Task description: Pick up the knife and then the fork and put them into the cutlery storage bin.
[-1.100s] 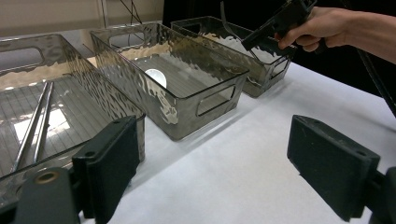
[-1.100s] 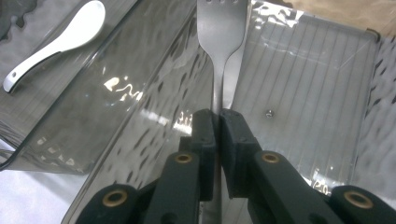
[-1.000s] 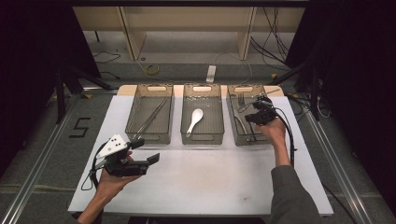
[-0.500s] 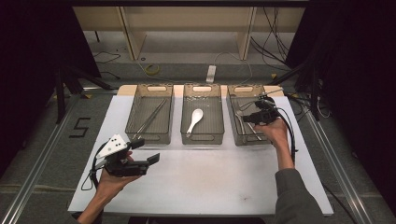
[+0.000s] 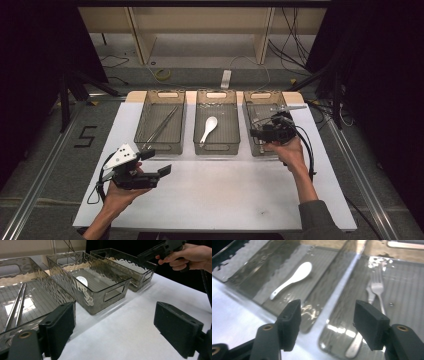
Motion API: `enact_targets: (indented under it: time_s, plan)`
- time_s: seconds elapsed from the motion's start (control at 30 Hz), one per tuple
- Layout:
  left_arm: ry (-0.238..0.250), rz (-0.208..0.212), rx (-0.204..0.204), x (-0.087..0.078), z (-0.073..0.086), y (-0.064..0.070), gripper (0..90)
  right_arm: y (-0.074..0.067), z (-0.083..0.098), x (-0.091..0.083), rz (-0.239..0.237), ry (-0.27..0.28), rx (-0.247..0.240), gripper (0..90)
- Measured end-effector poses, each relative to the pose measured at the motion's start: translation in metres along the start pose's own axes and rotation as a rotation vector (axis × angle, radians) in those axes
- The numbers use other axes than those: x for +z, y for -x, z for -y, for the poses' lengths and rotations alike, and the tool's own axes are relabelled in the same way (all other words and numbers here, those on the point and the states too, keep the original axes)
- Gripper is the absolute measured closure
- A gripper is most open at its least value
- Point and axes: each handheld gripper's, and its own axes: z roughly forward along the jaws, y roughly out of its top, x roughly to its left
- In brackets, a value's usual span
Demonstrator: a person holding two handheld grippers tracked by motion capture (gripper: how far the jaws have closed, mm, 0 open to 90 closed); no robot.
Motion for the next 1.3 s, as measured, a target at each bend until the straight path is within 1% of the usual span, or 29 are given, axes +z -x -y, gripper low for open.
enact_targets:
  time_s: [0.1, 0.17, 0.33, 0.4, 0.5, 0.6, 0.73, 0.87, 1.03, 1.13, 1.3]
  plan:
    - [-0.001, 0.003, -0.004, 0.0, 0.0, -0.001, 16.2, -0.011, 0.004, -0.003, -0.011, 0.024, -0.025, 36.4]
    - [-0.002, 0.003, -0.005, 0.0, 0.0, -0.001, 16.2, -0.015, 0.006, -0.004, -0.013, 0.033, -0.038, 35.2]
    - [-0.003, 0.004, -0.014, 0.0, 0.0, -0.001, 16.2, -0.025, 0.012, -0.006, -0.046, 0.069, -0.049, 33.0]
    - [-0.004, 0.005, -0.013, 0.0, 0.0, -0.001, 16.2, -0.029, 0.015, -0.007, -0.072, 0.088, -0.052, 33.0]
    - [-0.008, 0.006, -0.01, -0.001, 0.0, -0.001, 16.2, -0.034, 0.019, -0.008, -0.066, 0.095, -0.076, 32.1]
    - [-0.008, 0.006, -0.015, 0.0, 0.0, -0.001, 16.2, -0.039, 0.024, -0.01, -0.076, 0.112, -0.09, 31.3]
    - [-0.012, 0.008, -0.015, 0.001, 0.0, -0.001, 16.1, -0.044, 0.032, -0.011, -0.088, 0.127, -0.108, 30.4]
    - [-0.016, 0.01, -0.013, 0.002, 0.0, -0.001, 16.0, -0.047, 0.037, -0.014, -0.107, 0.158, -0.106, 29.9]
    - [-0.019, 0.014, -0.019, 0.002, 0.0, -0.001, 16.0, -0.052, 0.043, -0.016, -0.137, 0.174, -0.106, 27.9]
    - [-0.023, 0.015, -0.02, 0.002, 0.001, 0.0, 16.0, -0.055, 0.049, -0.021, -0.138, 0.183, -0.123, 27.7]
    - [-0.018, 0.023, -0.028, 0.0, 0.001, -0.001, 15.9, -0.057, 0.061, -0.028, -0.148, 0.203, -0.126, 27.4]
